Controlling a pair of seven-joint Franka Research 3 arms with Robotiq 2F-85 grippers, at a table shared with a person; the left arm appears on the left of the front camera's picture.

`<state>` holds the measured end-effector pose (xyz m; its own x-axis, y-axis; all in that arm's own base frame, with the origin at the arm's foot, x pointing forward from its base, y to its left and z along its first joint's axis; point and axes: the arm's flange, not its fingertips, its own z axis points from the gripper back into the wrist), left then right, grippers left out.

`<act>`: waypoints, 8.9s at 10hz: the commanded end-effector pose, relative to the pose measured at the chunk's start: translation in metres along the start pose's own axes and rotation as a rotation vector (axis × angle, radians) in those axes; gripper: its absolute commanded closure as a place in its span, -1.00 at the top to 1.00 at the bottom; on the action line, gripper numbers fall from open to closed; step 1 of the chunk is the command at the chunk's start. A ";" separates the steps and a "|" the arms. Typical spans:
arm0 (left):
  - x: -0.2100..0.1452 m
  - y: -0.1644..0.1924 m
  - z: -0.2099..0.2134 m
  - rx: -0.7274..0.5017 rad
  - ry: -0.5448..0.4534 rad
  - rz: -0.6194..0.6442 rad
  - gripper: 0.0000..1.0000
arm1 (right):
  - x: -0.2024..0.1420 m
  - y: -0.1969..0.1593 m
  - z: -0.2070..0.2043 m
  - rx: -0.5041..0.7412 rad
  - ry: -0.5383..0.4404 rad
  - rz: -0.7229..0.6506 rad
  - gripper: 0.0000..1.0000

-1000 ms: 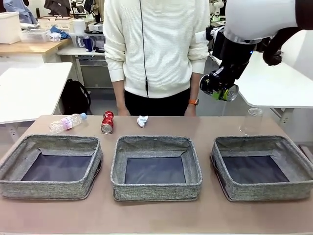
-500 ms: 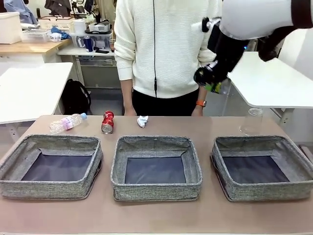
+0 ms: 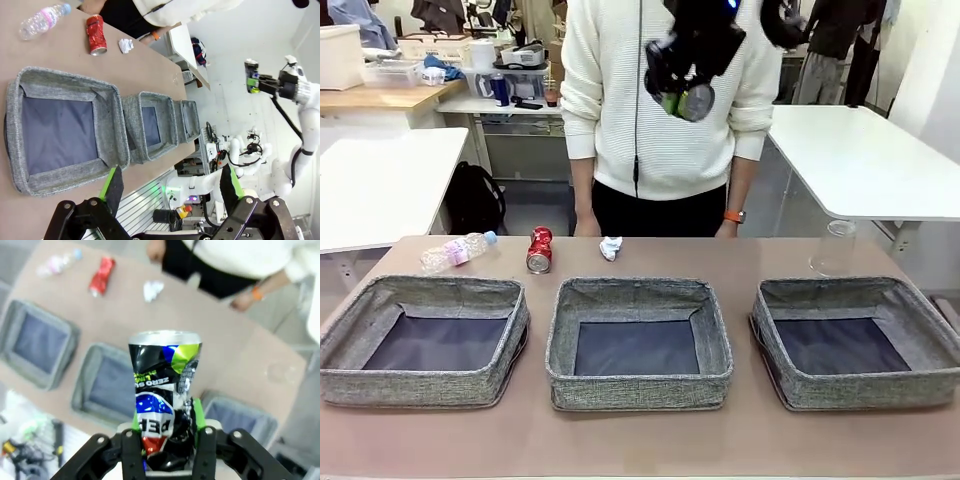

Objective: Sort the waste into the appropriate baskets.
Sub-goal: Pick up the waste item pointed out by the person, then place the picked waste into the Fabric basket indicated by the person, then pick up the waste item pointed out by the person.

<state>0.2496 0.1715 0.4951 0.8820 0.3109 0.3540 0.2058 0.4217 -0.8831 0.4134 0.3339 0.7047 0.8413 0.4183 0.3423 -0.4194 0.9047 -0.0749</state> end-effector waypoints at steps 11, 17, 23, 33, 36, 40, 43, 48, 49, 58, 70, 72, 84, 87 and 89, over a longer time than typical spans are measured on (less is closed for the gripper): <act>0.001 -0.002 -0.001 -0.017 -0.007 -0.024 1.00 | 0.007 0.058 0.050 -0.060 0.130 -0.116 -0.17; 0.001 -0.002 -0.001 -0.017 -0.007 -0.024 1.00 | 0.007 0.058 0.050 -0.060 0.130 -0.116 -0.17; 0.001 -0.002 -0.001 -0.017 -0.007 -0.024 1.00 | 0.007 0.058 0.050 -0.060 0.130 -0.116 -0.17; 0.001 -0.002 -0.001 -0.017 -0.007 -0.024 1.00 | 0.007 0.058 0.050 -0.060 0.130 -0.116 -0.17; 0.001 -0.002 -0.001 -0.017 -0.007 -0.024 1.00 | 0.002 0.051 0.046 -0.063 0.133 -0.111 -0.17; 0.001 -0.002 -0.001 -0.017 -0.007 -0.024 1.00 | -0.081 -0.017 0.001 -0.025 0.140 -0.005 -0.17; 0.001 -0.002 -0.001 -0.017 -0.007 -0.024 1.00 | -0.174 -0.083 -0.054 -0.009 0.129 -0.027 -0.17; 0.001 -0.002 -0.001 -0.017 -0.007 -0.024 1.00 | -0.243 -0.145 -0.146 0.045 0.193 -0.261 -0.17; 0.001 -0.002 -0.001 -0.017 -0.007 -0.024 1.00 | -0.248 -0.150 -0.169 0.079 0.189 -0.310 -0.17; 0.001 -0.002 -0.001 -0.017 -0.007 -0.024 1.00 | -0.274 -0.160 -0.220 0.044 0.240 -0.512 0.99; 0.001 -0.002 -0.001 -0.017 -0.007 -0.024 1.00 | -0.265 -0.197 -0.135 1.118 -0.269 -0.895 1.00; 0.001 -0.002 -0.001 -0.017 -0.007 -0.024 1.00 | -0.270 -0.211 -0.119 1.316 -0.287 -0.922 1.00; 0.001 -0.002 -0.001 -0.017 -0.007 -0.024 1.00 | -0.245 -0.229 -0.085 1.023 -0.197 -0.996 1.00; 0.001 -0.002 -0.001 -0.017 -0.007 -0.024 1.00 | -0.245 -0.229 -0.085 1.023 -0.197 -0.996 1.00; 0.001 -0.002 -0.001 -0.017 -0.007 -0.024 1.00 | -0.245 -0.229 -0.085 1.023 -0.197 -0.996 1.00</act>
<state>0.2498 0.1715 0.4954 0.8820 0.3095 0.3554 0.2067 0.4235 -0.8820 0.3312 0.0306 0.5586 0.8934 -0.4467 -0.0484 0.2027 0.3045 0.9307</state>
